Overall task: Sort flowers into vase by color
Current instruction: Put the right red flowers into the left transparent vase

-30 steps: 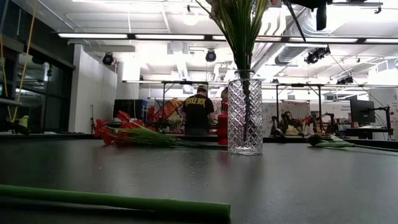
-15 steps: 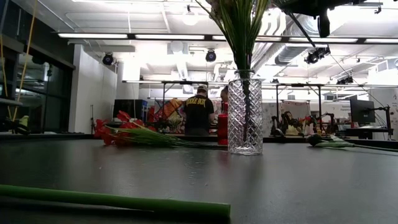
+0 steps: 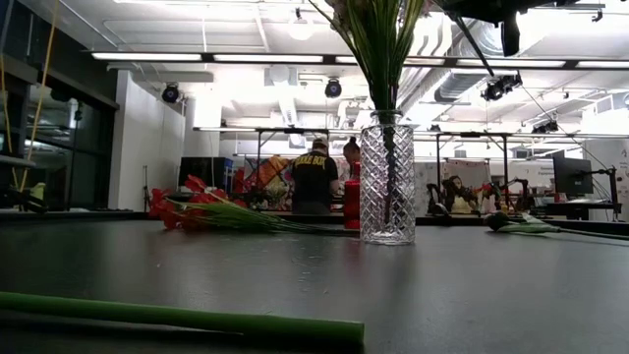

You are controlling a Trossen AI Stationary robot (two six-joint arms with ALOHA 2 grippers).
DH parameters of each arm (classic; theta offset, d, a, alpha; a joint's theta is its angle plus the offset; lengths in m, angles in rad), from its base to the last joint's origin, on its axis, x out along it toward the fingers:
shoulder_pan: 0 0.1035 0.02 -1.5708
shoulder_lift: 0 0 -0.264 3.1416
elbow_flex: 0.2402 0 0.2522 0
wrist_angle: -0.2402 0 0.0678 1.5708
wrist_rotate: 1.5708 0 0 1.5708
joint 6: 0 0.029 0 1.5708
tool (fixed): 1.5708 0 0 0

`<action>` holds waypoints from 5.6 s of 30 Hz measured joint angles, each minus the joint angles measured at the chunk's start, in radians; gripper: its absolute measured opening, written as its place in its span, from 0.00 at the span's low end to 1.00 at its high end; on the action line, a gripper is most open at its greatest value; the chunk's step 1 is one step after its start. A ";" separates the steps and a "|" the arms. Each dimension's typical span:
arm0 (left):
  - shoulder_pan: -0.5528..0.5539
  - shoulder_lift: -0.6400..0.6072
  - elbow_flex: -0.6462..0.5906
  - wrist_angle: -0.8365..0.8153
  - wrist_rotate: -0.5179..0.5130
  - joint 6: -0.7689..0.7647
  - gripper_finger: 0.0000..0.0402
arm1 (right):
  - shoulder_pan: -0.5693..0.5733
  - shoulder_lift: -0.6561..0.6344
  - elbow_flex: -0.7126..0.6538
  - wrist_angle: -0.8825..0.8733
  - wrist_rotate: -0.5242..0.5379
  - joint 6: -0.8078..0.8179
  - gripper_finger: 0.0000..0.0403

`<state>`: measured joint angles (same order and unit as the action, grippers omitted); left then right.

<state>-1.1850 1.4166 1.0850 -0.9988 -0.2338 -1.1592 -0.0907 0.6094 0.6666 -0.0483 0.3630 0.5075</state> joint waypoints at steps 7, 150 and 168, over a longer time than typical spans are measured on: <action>0.000 0.000 -0.065 0.033 -0.027 -0.060 0.00 | 0.000 0.000 0.000 0.000 0.000 -0.019 0.00; 0.502 -0.387 0.515 0.412 -0.193 1.033 0.00 | 0.422 1.949 1.534 0.822 -0.086 -0.409 0.00; 0.503 -0.387 0.515 0.452 -0.301 1.032 0.00 | 0.339 1.956 1.543 0.782 -0.132 -0.462 0.00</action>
<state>-0.6820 1.0298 1.6001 -0.5468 -0.5349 -0.1268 0.2481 2.5652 2.2093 0.7340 0.2315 0.0458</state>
